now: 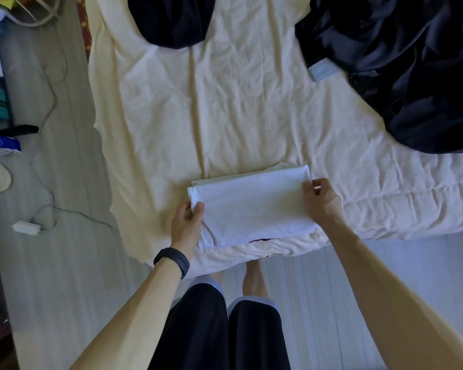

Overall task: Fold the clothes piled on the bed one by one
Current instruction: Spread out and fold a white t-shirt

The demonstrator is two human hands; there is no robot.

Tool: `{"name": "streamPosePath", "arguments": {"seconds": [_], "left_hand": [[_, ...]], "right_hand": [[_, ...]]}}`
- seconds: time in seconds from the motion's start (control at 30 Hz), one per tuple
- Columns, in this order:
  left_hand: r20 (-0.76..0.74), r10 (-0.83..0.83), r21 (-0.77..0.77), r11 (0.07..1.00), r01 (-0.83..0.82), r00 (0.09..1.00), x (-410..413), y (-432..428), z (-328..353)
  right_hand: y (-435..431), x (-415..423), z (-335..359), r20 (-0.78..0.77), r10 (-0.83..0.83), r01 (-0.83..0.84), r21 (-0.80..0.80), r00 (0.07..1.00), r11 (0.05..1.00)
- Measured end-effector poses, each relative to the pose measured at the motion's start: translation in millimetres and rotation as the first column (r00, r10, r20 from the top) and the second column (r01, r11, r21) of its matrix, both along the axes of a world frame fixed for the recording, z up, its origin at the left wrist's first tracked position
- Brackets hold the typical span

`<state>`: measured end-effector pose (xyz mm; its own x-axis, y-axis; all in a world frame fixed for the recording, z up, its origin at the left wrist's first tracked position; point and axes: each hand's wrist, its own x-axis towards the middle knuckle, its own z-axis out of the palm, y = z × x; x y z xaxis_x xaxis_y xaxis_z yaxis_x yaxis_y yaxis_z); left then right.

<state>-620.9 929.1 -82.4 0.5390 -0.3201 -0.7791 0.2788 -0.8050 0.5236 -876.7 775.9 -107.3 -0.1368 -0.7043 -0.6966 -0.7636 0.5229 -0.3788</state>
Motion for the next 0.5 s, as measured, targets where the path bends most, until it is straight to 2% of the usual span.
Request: {"name": "streamPosePath", "arguments": {"seconds": [0.1,0.13,0.17,0.2,0.23,0.27,0.3,0.33,0.4,0.43,0.5], "left_hand": [[-0.014,-0.023,-0.007,1.000,0.023,1.000,1.2,4.0,-1.8],[0.022,-0.055,-0.008,0.998,0.055,0.998,-0.5,5.3,-0.9],[0.126,-0.127,0.002,0.992,0.128,0.984,-3.0,7.7,-0.5],[0.304,-0.253,0.036,0.966,0.254,0.919,-5.9,11.1,-0.2],[0.496,-0.401,0.103,0.908,0.407,0.770,-9.6,13.9,1.4],[0.647,-0.513,0.169,0.818,0.550,0.564,-14.0,16.1,2.8],[0.726,-0.575,0.214,0.710,0.671,0.377,-18.2,15.6,2.8],[0.754,-0.615,0.245,0.589,0.770,0.230,-23.2,13.4,0.3],[0.749,-0.661,0.295,0.394,0.871,0.045,-33.9,8.9,-11.1],[0.733,-0.680,0.322,0.338,0.884,-0.008,-37.8,5.6,-18.5],[0.703,-0.707,0.387,0.287,0.876,-0.079,-39.1,-2.7,-37.0]], "right_hand": [[7.8,-2.9,-2.5,0.019,-0.051,0.051,-0.043,0.999,0.998],[11.3,-3.9,-1.6,0.037,-0.069,0.071,-0.061,0.997,0.996],[15.1,-4.2,0.5,0.053,-0.081,0.085,-0.088,0.995,0.992],[19.6,-5.0,3.5,0.058,-0.071,0.079,-0.143,0.996,0.987],[24.8,-5.8,6.1,0.033,-0.025,0.033,-0.239,0.999,0.970],[31.0,-4.9,9.1,-0.033,0.049,-0.058,-0.361,0.998,0.931],[38.2,-0.6,12.9,-0.123,0.129,-0.173,-0.479,0.984,0.860],[45.5,6.1,15.9,-0.204,0.205,-0.286,-0.559,0.957,0.779],[60.8,23.6,15.3,-0.298,0.388,-0.488,-0.582,0.872,0.650],[67.6,31.5,11.9,-0.303,0.491,-0.571,-0.542,0.817,0.617],[71.0,40.0,-1.6,-0.270,0.622,-0.669,-0.441,0.735,0.598]]}}
